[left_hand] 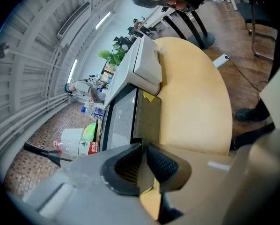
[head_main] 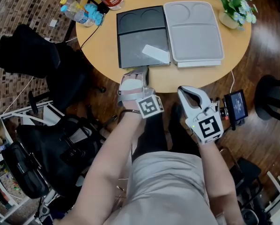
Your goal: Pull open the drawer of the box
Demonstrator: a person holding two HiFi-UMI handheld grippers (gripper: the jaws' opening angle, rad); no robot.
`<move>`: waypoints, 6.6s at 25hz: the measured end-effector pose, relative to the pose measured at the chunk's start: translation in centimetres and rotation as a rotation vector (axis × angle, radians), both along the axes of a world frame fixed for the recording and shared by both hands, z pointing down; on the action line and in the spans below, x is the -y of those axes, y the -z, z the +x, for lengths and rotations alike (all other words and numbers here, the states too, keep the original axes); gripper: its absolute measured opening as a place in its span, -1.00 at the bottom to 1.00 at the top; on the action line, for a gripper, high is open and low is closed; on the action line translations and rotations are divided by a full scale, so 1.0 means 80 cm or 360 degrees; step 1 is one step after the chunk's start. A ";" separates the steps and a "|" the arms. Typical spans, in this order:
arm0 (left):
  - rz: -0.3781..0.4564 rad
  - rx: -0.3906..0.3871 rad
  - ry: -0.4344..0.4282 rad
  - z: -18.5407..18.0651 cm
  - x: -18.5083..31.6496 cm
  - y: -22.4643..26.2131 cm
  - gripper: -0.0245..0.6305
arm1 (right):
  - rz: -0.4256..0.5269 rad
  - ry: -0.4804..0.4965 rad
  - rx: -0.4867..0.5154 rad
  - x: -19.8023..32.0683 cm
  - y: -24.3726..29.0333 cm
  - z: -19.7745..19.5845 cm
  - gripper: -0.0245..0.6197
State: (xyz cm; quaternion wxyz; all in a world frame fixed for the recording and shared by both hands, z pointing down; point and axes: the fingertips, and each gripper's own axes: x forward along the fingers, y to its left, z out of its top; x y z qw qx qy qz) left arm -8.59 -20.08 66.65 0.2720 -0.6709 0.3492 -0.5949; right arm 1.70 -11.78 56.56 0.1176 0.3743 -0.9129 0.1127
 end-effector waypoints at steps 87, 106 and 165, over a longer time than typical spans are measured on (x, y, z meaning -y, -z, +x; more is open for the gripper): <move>-0.0565 0.0101 -0.0030 -0.014 -0.161 -0.015 -0.82 | -0.0073 0.0316 -0.0144 -0.081 0.035 -0.003 -0.92; -0.0722 0.0083 -0.0012 -0.013 -0.214 -0.034 -0.81 | -0.0041 0.0363 -0.0100 -0.102 0.053 -0.003 -0.92; -0.0666 -0.2137 0.0129 -0.150 -0.431 0.213 -0.91 | 0.0154 0.0541 -0.0393 -0.358 0.127 -0.222 -0.92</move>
